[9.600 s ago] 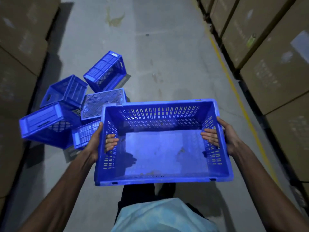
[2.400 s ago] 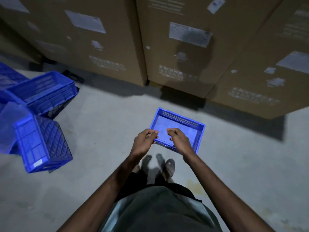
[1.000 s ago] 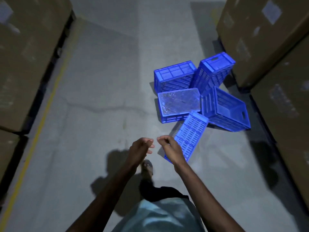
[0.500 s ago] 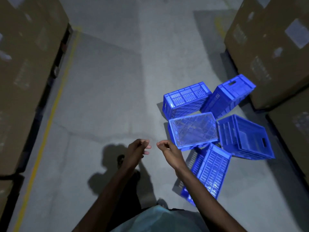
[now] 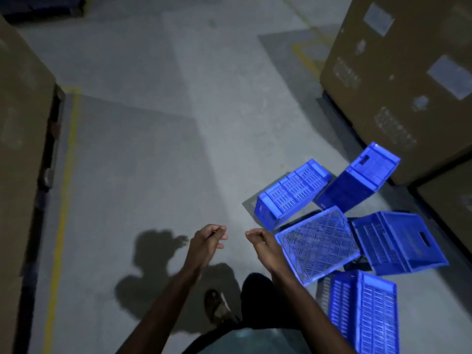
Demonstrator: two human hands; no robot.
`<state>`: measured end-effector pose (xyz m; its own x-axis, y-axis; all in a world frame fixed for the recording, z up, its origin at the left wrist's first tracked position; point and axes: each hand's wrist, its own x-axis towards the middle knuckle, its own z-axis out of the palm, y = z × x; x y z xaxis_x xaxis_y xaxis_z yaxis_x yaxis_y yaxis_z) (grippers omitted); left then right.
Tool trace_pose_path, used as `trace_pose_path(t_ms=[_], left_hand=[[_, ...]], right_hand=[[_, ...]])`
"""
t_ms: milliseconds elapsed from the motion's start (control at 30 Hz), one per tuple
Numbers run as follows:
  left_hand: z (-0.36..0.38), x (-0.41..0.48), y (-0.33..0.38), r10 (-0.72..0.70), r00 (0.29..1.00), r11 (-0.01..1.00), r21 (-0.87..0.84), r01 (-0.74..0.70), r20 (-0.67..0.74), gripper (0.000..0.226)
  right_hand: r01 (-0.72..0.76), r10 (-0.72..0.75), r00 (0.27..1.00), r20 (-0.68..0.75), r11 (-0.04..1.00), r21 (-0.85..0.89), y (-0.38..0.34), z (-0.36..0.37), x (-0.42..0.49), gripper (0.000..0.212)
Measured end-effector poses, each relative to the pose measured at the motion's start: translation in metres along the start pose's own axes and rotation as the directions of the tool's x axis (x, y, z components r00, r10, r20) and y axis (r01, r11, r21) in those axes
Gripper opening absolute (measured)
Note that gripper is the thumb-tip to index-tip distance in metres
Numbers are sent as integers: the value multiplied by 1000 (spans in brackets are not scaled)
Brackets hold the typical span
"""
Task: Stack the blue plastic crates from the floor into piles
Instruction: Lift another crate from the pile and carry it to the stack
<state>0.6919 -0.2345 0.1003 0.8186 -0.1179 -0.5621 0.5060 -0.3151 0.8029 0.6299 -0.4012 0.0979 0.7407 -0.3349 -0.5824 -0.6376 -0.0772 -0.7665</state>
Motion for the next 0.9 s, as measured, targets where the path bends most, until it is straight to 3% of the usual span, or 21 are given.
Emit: trace_pose_path(t_ms=[267,500,733,900], left_hand=[[-23,150,107,66,990,997,30,-70,128,14],[-24,310,216,93,976,983,135,-122,198,19],[-5,433,326,108,959,974,167,-155,264,17],[32,507,379,60,913,961,223,-162,404,19]], right_hand=[[6,7,996,-94,990,142,-102,28,130,20],[6,18,989,-146,986,164,-195,37,286,20],[18,29,976,-218,977,211,-295,10,399,22],[2,92,939,-333,962,272,-323,-21,458,22]])
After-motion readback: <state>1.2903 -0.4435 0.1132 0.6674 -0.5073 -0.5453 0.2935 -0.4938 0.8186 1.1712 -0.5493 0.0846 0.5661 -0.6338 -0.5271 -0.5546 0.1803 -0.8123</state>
